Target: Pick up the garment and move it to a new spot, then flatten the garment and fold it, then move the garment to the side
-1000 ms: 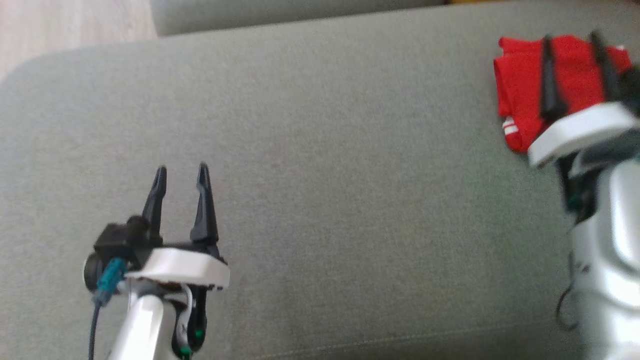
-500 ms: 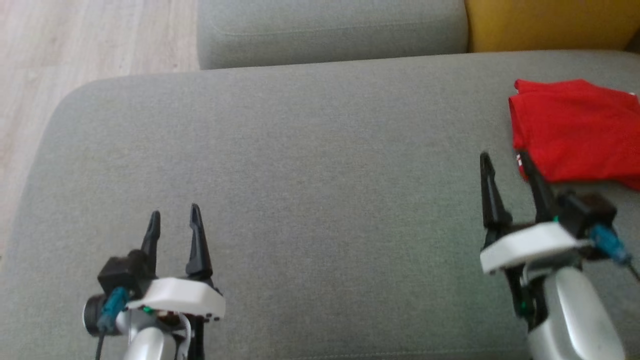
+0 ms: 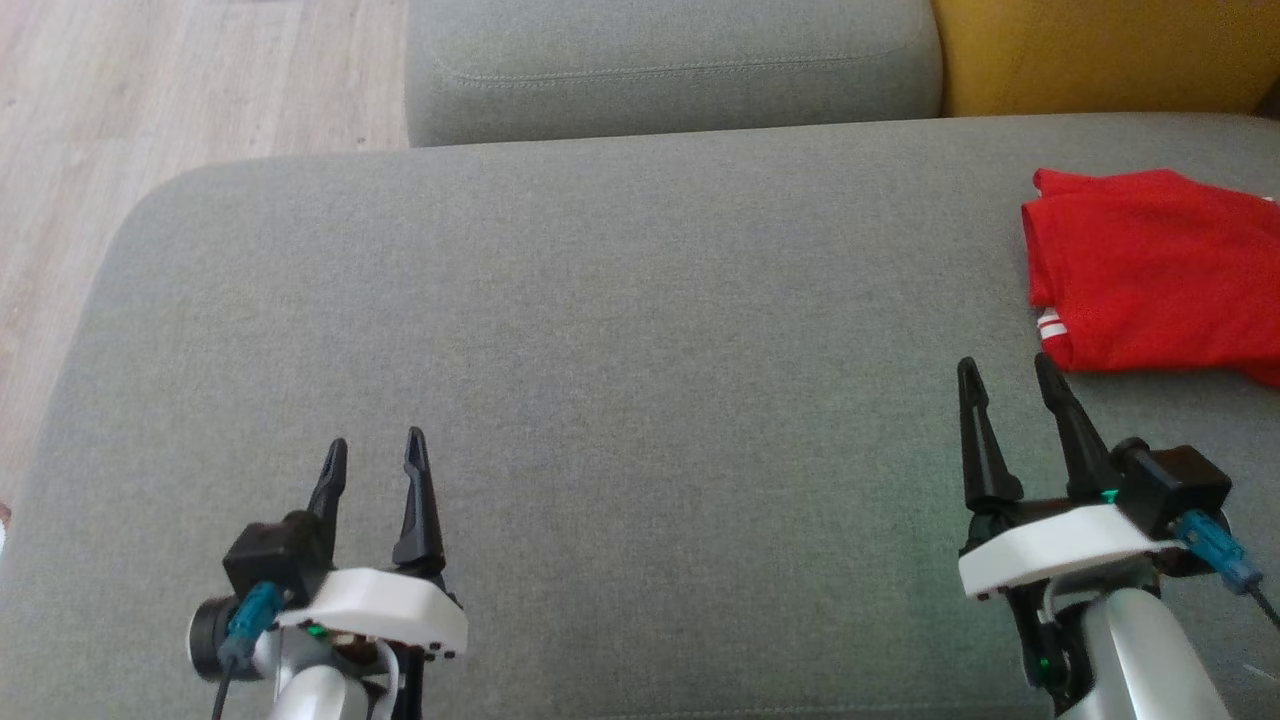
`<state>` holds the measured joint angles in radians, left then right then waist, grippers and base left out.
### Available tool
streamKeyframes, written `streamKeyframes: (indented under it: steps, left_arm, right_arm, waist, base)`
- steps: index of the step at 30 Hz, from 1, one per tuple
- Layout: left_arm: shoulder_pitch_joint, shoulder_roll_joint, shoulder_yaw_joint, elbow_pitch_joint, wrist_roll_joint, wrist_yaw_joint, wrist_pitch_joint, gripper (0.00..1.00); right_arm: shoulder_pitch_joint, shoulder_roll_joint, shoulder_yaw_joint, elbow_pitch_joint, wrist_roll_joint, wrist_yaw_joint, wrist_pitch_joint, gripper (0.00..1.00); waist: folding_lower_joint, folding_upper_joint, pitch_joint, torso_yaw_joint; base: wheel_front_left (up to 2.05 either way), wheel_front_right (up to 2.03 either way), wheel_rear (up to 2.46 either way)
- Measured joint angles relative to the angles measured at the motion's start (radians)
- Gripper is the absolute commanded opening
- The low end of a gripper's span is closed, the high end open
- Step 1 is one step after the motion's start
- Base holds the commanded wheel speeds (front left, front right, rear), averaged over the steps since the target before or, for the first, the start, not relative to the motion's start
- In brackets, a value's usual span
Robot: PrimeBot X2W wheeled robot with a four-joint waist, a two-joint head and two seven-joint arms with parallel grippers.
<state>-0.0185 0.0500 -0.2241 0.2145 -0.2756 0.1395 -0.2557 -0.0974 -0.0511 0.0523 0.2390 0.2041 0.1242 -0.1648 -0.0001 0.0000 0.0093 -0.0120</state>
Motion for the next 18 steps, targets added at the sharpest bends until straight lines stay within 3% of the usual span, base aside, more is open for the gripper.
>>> streamKeyframes:
  steps: [11,12,18]
  left_arm:
    - [0.000,0.000,-0.016,-0.012,0.000,-0.009,0.000,1.00]
    - [0.000,0.000,-0.017,-0.013,0.000,-0.012,0.000,0.00]
    - [0.043,0.000,-0.023,0.063,-0.001,-0.013,0.001,0.00]
  right_arm:
    - [0.000,0.000,-0.007,0.002,0.000,0.000,-0.004,1.00]
    - [0.000,0.001,-0.007,0.006,0.000,0.000,-0.003,0.00]
    - [0.053,0.004,0.000,0.087,0.001,0.000,-0.001,0.00]
  waist:
    - [0.0000,0.0000,0.001,0.005]
    - [0.0000,0.0000,0.001,0.005]
    - [0.0000,0.0000,0.001,0.005]
  base:
    - [0.00,0.00,0.00]
    - [0.00,0.00,0.00]
    - [0.00,0.00,0.00]
